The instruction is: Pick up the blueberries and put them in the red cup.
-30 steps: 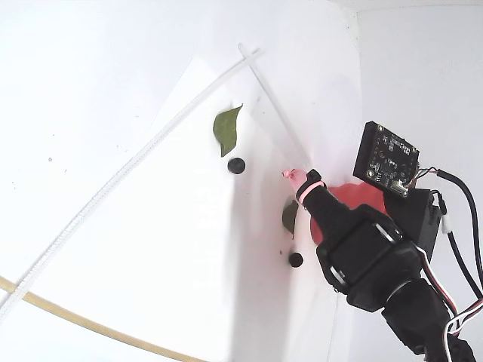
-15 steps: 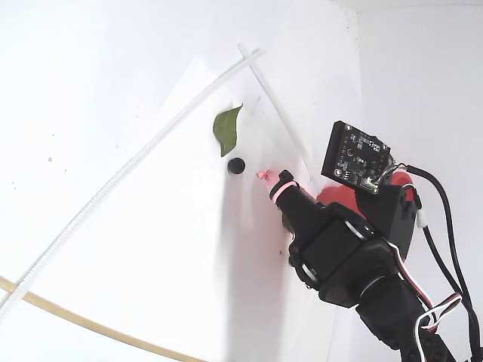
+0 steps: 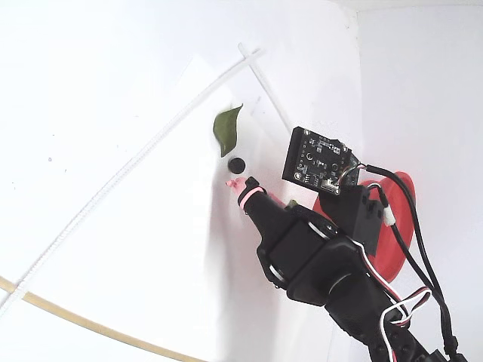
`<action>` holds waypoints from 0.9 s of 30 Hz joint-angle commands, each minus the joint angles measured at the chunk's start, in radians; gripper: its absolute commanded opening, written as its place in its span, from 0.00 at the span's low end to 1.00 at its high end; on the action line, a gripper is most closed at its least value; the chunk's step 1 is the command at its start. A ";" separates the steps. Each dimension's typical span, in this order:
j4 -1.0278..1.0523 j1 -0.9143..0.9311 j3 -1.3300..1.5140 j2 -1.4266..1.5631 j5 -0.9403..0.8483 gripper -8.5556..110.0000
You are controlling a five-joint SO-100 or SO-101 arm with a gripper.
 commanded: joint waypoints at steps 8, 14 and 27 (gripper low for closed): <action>-0.091 -0.012 -0.127 -0.046 0.009 0.20; -0.106 -0.020 -0.153 -0.080 0.015 0.20; -0.149 -0.025 -0.195 -0.147 0.009 0.20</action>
